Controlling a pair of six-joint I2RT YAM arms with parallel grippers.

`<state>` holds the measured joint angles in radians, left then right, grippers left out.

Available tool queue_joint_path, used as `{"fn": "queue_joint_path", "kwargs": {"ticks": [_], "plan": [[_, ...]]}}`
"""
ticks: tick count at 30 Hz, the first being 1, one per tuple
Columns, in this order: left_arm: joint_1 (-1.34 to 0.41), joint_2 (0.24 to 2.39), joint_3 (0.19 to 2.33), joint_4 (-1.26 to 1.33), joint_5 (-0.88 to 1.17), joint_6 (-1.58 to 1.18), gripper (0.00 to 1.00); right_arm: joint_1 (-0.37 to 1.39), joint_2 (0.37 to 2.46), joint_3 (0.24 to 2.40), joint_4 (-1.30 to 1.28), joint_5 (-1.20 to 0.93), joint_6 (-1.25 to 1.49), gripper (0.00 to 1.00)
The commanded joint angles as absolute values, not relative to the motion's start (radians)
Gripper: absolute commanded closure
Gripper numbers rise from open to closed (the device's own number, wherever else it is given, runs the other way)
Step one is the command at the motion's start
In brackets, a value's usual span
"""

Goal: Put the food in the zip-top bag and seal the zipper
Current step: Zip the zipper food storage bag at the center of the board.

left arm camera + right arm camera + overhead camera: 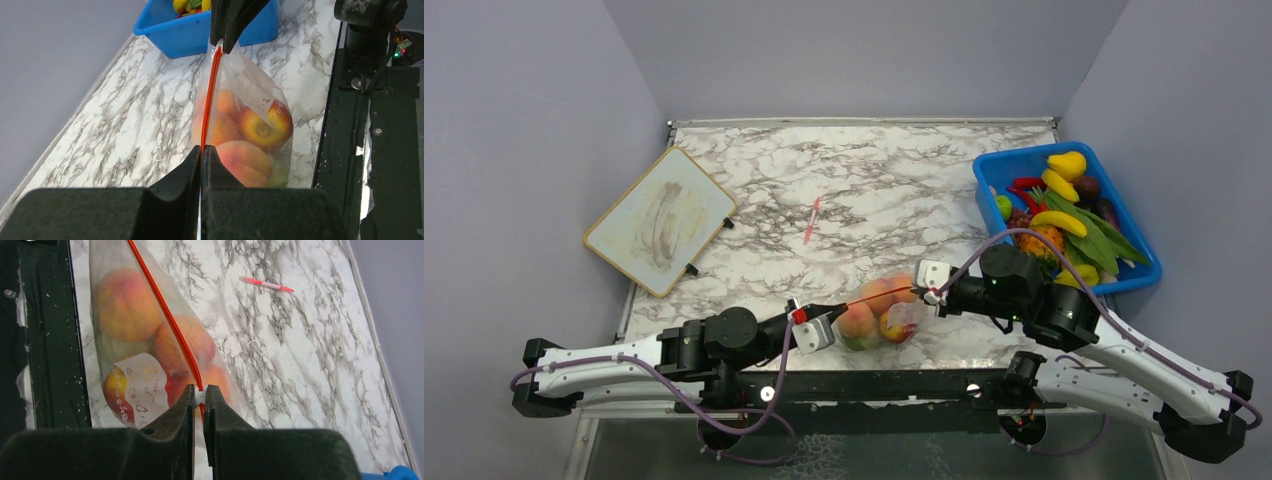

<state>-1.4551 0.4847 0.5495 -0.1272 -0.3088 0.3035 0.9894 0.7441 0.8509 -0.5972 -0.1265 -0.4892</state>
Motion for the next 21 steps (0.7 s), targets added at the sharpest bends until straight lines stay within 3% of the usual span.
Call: {"fn": "queue_joint_path", "kwargs": {"ticks": [1,21], "plan": [[-1.459,0.459,0.598,-0.124,-0.35,0.313,1.0,0.985,0.704,0.89,-0.721,0.022,-0.522,0.99],[-1.46,0.47,0.631,-0.155,-0.368,0.325,1.0,0.986,0.632,0.928,-0.947,0.255,-0.54,0.99]]}}
